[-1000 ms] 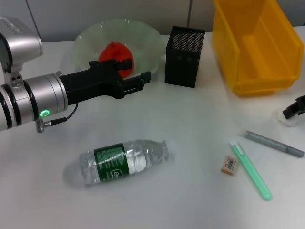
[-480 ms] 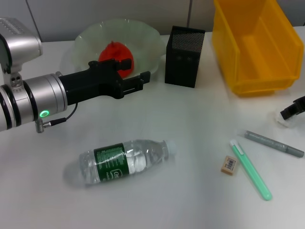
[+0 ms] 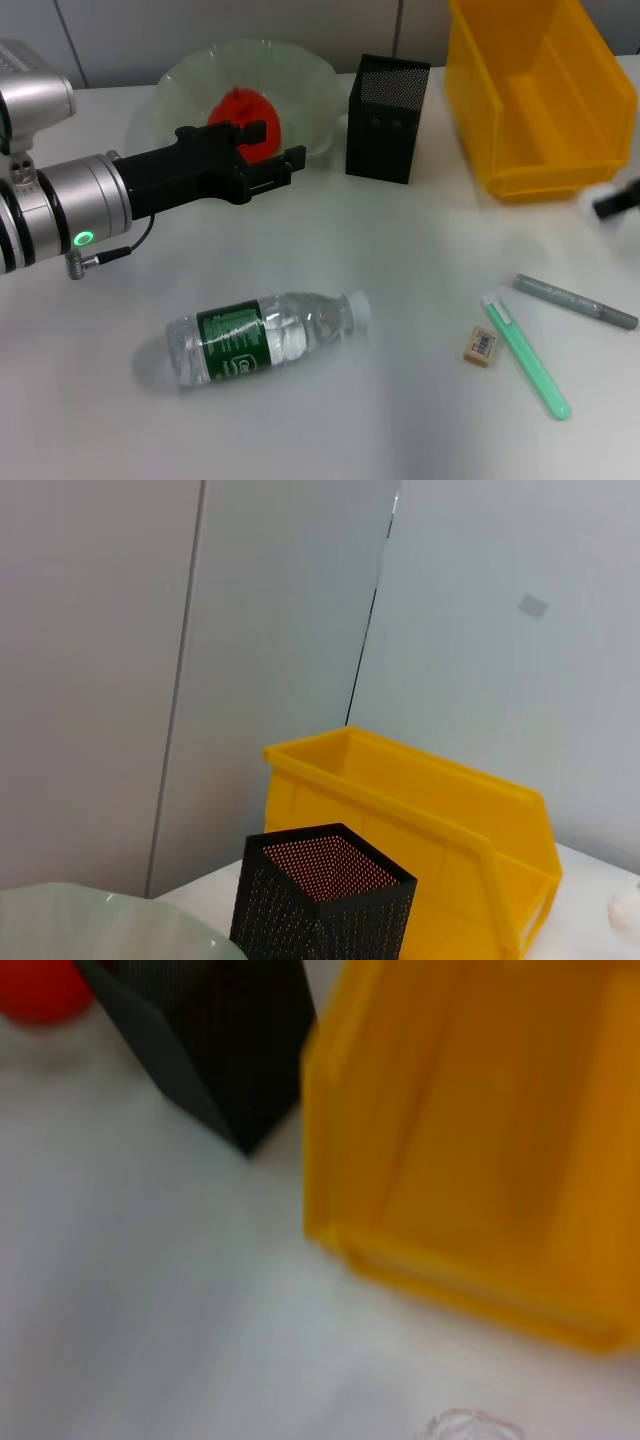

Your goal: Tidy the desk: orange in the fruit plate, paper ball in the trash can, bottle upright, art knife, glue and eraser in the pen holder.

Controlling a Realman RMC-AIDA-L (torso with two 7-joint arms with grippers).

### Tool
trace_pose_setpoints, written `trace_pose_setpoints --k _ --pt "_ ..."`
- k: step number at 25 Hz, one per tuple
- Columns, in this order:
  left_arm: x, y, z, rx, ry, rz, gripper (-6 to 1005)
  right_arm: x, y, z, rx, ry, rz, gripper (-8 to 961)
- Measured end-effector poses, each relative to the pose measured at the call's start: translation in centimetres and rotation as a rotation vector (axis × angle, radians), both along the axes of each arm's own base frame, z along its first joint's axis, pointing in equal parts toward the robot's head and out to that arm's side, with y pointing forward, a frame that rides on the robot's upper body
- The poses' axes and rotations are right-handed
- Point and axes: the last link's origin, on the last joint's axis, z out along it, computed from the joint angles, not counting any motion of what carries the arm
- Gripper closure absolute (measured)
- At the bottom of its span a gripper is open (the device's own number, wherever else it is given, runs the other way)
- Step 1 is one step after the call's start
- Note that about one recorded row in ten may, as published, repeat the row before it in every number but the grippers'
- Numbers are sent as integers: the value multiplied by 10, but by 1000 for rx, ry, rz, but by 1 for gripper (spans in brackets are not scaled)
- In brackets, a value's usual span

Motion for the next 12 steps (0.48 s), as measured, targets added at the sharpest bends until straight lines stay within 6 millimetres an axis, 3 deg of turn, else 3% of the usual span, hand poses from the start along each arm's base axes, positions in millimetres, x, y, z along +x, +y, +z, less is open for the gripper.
trace_pose_setpoints --k 2,3,4,7,12 --pt "0 0 0 0 0 0 346 -11 7 19 66 9 36 647" --pt "0 0 0 0 0 0 347 -11 7 19 66 9 36 647" --pt "1 0 1 2 0 -3 347 -15 15 32 114 14 54 647" --pt "2 1 2 6 -5 -7 348 -18 30 46 172 12 77 648" --pt "-1 -3 3 3 -18 0 350 -16 53 52 223 8 100 648"
